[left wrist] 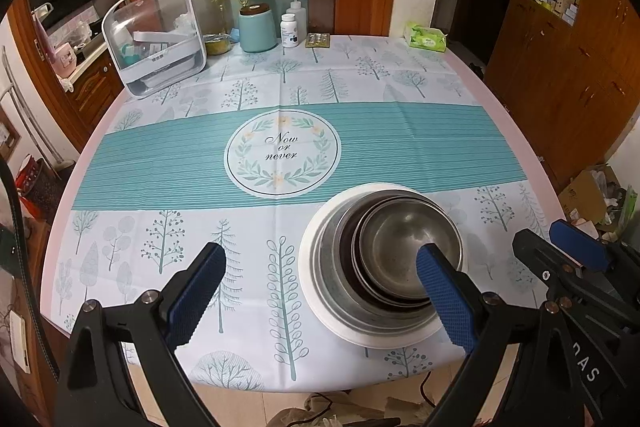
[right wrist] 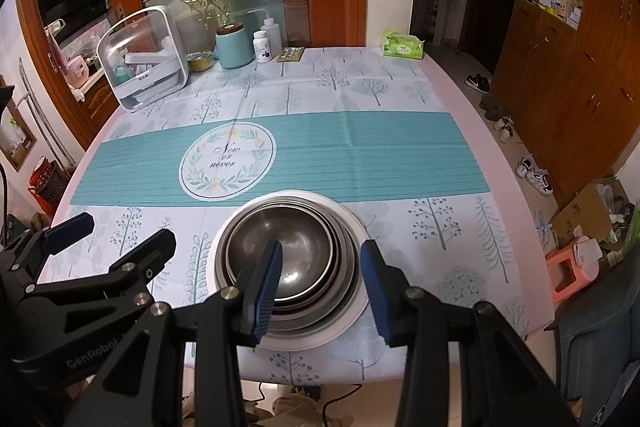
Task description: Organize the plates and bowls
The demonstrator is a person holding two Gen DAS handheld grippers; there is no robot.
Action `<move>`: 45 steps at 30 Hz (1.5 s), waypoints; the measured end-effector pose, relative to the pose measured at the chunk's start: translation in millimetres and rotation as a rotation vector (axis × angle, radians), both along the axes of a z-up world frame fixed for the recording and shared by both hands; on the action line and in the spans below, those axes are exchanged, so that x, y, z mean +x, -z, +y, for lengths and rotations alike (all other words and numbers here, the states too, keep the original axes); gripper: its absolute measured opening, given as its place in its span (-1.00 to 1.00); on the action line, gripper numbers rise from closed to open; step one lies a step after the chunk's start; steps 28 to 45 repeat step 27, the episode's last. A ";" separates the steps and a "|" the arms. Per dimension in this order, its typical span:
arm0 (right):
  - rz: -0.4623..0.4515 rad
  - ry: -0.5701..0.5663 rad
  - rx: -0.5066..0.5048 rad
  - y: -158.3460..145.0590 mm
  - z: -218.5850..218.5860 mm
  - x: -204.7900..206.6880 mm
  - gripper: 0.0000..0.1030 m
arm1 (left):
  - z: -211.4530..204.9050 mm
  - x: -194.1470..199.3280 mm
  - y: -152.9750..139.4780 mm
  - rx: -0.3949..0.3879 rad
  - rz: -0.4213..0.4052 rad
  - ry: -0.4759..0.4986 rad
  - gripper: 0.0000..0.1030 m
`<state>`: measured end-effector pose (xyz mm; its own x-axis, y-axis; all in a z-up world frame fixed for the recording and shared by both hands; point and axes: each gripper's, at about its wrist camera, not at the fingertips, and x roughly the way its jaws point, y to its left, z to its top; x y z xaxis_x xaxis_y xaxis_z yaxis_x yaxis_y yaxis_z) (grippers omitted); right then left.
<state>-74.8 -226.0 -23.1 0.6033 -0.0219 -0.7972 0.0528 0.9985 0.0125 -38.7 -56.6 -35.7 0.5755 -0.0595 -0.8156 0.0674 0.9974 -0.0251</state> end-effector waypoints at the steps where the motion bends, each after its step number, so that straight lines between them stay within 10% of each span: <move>1: 0.002 0.000 0.000 0.5 0.1 0.1 -0.20 | 0.5 -0.3 0.1 0.000 0.000 0.000 0.85; 45: 0.001 0.007 -0.004 3.6 1.3 1.2 -0.20 | 8.2 -1.9 2.8 0.020 -0.004 0.000 0.85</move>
